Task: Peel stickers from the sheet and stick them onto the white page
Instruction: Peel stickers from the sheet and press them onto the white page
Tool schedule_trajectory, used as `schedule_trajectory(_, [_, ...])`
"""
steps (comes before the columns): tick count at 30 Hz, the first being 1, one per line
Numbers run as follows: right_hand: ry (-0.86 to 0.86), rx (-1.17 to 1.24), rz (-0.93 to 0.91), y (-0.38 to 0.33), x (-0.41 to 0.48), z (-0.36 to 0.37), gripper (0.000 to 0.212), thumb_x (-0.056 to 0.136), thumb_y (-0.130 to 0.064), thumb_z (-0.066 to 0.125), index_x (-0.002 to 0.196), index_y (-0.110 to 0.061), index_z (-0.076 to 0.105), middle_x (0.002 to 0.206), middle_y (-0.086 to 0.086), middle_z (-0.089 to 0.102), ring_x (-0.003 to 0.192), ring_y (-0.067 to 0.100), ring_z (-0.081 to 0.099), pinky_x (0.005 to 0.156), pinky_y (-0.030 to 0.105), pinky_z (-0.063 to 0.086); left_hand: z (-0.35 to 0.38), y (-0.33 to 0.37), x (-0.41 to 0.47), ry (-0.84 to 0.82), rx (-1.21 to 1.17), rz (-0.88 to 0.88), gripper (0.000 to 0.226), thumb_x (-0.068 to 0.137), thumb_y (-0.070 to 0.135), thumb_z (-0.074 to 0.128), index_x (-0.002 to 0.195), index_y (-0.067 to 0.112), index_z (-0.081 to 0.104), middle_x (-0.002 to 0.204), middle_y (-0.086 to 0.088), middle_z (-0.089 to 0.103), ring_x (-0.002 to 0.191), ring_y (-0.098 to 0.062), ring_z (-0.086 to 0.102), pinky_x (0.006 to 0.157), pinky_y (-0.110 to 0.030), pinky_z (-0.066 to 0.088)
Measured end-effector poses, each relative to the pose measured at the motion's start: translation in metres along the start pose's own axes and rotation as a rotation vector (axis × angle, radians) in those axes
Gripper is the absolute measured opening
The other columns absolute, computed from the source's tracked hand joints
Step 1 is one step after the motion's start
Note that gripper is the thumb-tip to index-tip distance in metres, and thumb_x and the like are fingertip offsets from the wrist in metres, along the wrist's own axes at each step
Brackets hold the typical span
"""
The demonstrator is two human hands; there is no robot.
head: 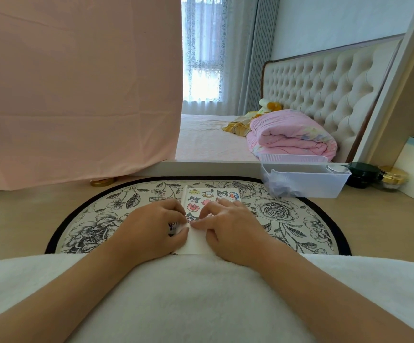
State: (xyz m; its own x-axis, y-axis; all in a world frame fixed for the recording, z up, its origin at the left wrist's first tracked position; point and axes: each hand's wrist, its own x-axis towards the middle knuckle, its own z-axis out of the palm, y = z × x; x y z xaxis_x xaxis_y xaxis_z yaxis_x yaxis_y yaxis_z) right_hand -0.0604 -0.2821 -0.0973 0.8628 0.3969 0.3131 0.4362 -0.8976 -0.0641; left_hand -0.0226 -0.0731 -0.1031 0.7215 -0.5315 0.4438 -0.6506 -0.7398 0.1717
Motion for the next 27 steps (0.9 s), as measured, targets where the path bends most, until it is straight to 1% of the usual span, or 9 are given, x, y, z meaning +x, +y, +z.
schedule_trajectory(5, [0.052,0.035,0.03,-0.001,-0.003,-0.001,0.035,0.09,-0.03,0.048,0.112,-0.038,0.075,0.112,-0.014,0.069,0.103,0.018,0.061,0.089,0.041,0.046,0.0,0.0,-0.001,-0.004,-0.04,-0.015,0.048,0.079,0.063,0.042,0.1,0.036,0.075,0.108,0.029,0.061,0.091,0.006,0.059,0.076,-0.025,0.055])
schedule_trajectory(8, [0.036,0.095,0.065,0.002,-0.004,-0.002,0.033,0.09,-0.031,0.05,0.115,-0.038,0.071,0.119,-0.014,0.064,0.111,0.013,0.057,0.097,0.039,0.044,-0.003,-0.005,0.0,0.001,-0.159,-0.019,0.045,0.081,0.064,0.047,0.105,0.036,0.073,0.109,0.027,0.062,0.098,0.008,0.058,0.081,-0.02,0.052])
schedule_trajectory(10, [0.036,0.145,0.101,0.004,-0.002,-0.005,0.028,0.091,-0.03,0.055,0.114,-0.04,0.068,0.124,-0.016,0.06,0.114,0.01,0.055,0.1,0.037,0.043,-0.011,-0.013,0.001,0.046,-0.248,-0.062,0.037,0.085,0.057,0.053,0.111,0.035,0.07,0.108,0.024,0.063,0.099,0.008,0.058,0.081,-0.018,0.051])
schedule_trajectory(13, [0.045,0.171,0.11,-0.001,0.008,-0.01,0.028,0.093,-0.03,0.058,0.119,-0.04,0.065,0.122,-0.019,0.059,0.098,0.003,0.055,0.091,0.03,0.048,-0.02,-0.037,0.002,0.112,-0.218,-0.172,0.022,0.092,0.036,0.062,0.113,0.038,0.066,0.101,0.025,0.063,0.093,0.006,0.058,0.077,-0.02,0.051])
schedule_trajectory(15, [0.035,0.182,0.109,-0.008,0.019,-0.011,0.028,0.095,-0.03,0.057,0.12,-0.04,0.064,0.12,-0.022,0.058,0.089,-0.004,0.051,0.082,0.023,0.044,-0.023,-0.055,-0.001,0.086,-0.163,-0.24,0.021,0.093,0.033,0.061,0.111,0.041,0.066,0.097,0.027,0.062,0.091,0.004,0.056,0.077,-0.024,0.051])
schedule_trajectory(17, [0.027,0.189,0.112,-0.016,0.034,-0.011,0.027,0.095,-0.03,0.056,0.118,-0.041,0.065,0.117,-0.023,0.059,0.086,-0.004,0.051,0.079,0.022,0.042,-0.023,-0.069,-0.003,0.045,-0.14,-0.288,0.02,0.093,0.031,0.059,0.109,0.041,0.068,0.094,0.026,0.06,0.091,0.004,0.054,0.075,-0.02,0.048])
schedule_trajectory(19, [0.003,0.19,0.113,-0.027,0.051,-0.008,0.026,0.096,-0.033,0.055,0.118,-0.04,0.066,0.114,-0.022,0.06,0.089,0.001,0.053,0.081,0.026,0.044,-0.022,-0.077,-0.005,0.018,-0.149,-0.308,0.02,0.093,0.03,0.06,0.109,0.038,0.069,0.094,0.024,0.059,0.092,0.003,0.053,0.077,-0.02,0.047])
schedule_trajectory(22, [-0.065,0.133,0.093,-0.042,0.074,-0.005,0.028,0.098,-0.039,0.054,0.124,-0.038,0.065,0.117,-0.019,0.061,0.099,0.007,0.056,0.087,0.03,0.047,-0.018,-0.082,-0.006,-0.043,-0.159,-0.299,0.019,0.092,0.031,0.06,0.107,0.037,0.071,0.099,0.021,0.058,0.097,-0.003,0.05,0.085,-0.029,0.048])
schedule_trajectory(27, [-0.183,-0.032,0.039,-0.052,0.097,0.005,0.034,0.1,-0.048,0.051,0.129,-0.036,0.064,0.123,-0.008,0.06,0.116,0.016,0.054,0.094,0.036,0.046,-0.012,-0.085,-0.007,-0.051,-0.154,-0.269,0.017,0.091,0.039,0.062,0.105,0.037,0.072,0.1,0.019,0.054,0.103,-0.005,0.042,0.087,-0.029,0.042])
